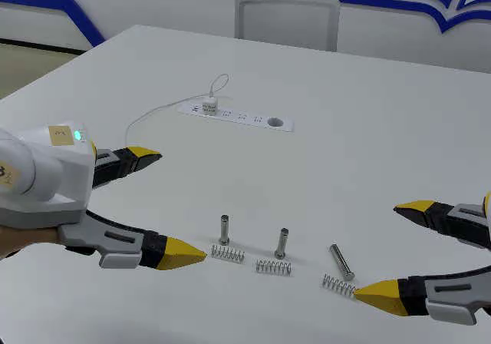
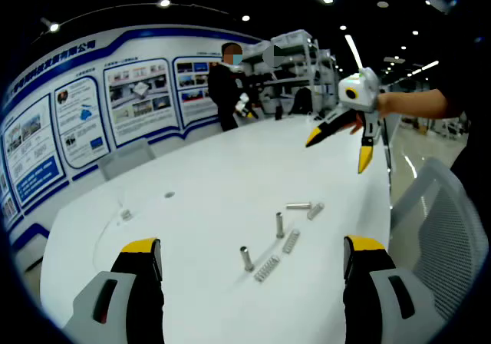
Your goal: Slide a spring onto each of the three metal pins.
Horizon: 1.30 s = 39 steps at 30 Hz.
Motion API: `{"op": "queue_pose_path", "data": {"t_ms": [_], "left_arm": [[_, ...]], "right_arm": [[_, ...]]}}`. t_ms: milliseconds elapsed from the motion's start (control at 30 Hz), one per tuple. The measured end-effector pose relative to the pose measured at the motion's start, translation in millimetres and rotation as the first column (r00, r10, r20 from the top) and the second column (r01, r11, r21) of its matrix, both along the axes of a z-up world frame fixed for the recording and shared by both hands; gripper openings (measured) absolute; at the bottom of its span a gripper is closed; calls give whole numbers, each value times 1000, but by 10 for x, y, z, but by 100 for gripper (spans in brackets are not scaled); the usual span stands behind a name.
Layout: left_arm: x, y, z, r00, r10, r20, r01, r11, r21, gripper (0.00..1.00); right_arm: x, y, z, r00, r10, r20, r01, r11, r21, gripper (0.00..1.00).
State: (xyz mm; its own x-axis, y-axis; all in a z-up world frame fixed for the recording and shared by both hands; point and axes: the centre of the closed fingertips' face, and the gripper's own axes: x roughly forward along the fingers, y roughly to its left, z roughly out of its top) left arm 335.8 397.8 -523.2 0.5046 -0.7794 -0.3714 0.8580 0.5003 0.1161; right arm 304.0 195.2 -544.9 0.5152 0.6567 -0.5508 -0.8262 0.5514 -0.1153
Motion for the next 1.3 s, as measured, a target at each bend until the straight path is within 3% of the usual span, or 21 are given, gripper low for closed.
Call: {"op": "queue_pose_path", "data": {"t_ms": [500, 933, 1133, 1300], "left_arm": [[8, 10, 1, 1000, 16, -1, -16, 1000, -7, 100], [-71, 41, -15, 1000, 10, -12, -10, 1000, -11, 100], [-60, 64, -24, 1000, -13, -13, 14, 1000, 22, 100], [-6, 52, 67, 1000, 5, -3, -5, 1000, -11, 100]], "right_arm": [[-26, -23, -36, 1000, -2, -14, 1, 1000, -13, 81], [-21, 30, -27, 1000, -2, -16, 1, 1000, -18, 81], [-7, 46, 7, 999, -29, -14, 30, 999, 16, 81], [-13, 6, -53, 999, -42, -26, 43, 999, 19, 81]]}}
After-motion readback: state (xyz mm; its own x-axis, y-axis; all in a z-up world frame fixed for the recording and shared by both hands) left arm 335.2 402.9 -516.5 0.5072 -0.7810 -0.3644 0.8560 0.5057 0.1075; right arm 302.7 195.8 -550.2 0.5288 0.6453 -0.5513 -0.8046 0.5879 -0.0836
